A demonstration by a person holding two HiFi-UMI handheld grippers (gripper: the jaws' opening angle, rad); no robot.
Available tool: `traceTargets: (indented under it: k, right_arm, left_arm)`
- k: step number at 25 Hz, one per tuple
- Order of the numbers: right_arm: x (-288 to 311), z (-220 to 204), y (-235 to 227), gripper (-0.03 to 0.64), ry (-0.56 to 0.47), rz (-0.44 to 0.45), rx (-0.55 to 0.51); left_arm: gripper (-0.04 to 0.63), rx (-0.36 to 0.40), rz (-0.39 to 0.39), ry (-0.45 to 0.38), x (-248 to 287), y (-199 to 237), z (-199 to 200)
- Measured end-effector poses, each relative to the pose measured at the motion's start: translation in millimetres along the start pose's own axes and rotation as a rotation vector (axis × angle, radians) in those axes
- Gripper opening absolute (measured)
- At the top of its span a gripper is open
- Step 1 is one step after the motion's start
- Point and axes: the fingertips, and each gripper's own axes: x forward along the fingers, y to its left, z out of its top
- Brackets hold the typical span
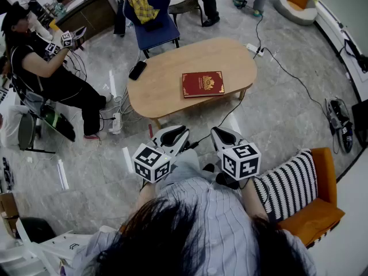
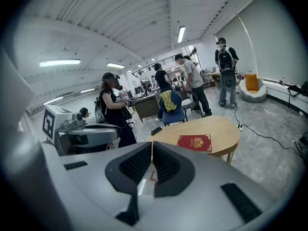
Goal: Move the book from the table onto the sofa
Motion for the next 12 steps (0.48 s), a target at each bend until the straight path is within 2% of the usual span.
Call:
traceTargets:
  k: [7,12]
  right_arm:
    - [21.8,5.2,-9.0,0.025,0.012,0.000,0.029]
    - [41.5,18.5,-9.4,0.026,0.005,0.034,0.097]
  left_arm:
    - [0.048,-0.002,0.020,0.014,4.9,25.7,-0.7]
    - [0.048,-0.030,0.034,0.030,7.5,54.2,2.8]
